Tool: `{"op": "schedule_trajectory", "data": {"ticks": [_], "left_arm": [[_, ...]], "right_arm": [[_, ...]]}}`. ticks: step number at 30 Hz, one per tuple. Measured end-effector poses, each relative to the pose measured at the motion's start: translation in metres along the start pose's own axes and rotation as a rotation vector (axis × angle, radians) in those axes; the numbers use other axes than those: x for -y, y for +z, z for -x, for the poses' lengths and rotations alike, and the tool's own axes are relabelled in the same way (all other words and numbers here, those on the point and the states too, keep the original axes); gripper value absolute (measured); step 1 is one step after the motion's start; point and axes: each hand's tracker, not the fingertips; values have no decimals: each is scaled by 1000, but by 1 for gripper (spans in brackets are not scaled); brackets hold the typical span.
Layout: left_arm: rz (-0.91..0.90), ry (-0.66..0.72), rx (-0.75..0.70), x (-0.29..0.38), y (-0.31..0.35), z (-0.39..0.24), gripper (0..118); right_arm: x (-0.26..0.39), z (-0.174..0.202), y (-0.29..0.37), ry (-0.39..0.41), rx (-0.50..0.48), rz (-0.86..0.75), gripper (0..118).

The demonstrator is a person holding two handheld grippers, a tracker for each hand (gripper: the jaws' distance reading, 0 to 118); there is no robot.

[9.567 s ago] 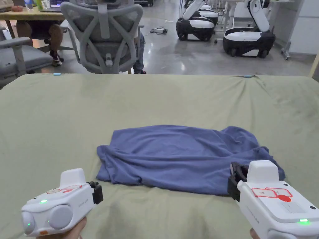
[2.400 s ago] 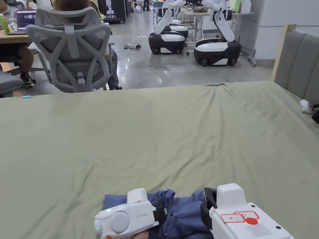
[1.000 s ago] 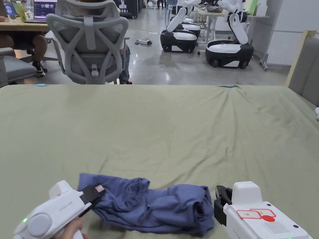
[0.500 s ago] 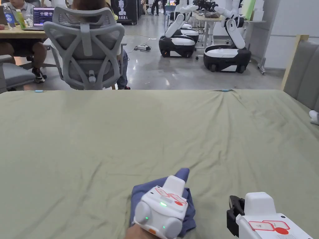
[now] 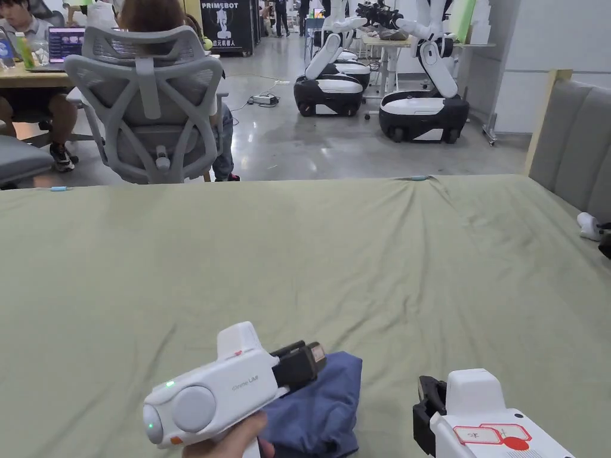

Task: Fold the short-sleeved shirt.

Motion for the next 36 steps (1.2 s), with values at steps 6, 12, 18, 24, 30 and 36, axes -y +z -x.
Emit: {"op": "schedule_trajectory", "data": {"ticks": [6,12,18,24,30,36], "left_arm": [[121,-16,3,57,-70,-8,0],[163,-4,-42,63,-116,9,0],[2,-95,-27,24,-3,4,0],[-90,37,-82,13,83,84,83],[-48,405,156,28,54,137,117],[56,518,275,46,-27,138,88]], "right_arm": [[3,-5,-2,22,29,17,0],[4,-10,0,35,45,33,0],[-5,12,-30,-13,-56,58,0],[11,41,-103,-166,-236,182,0],[44,30,-137,-214,-205,297,0],[36,36,-134,-65,-170,272,0]]}}
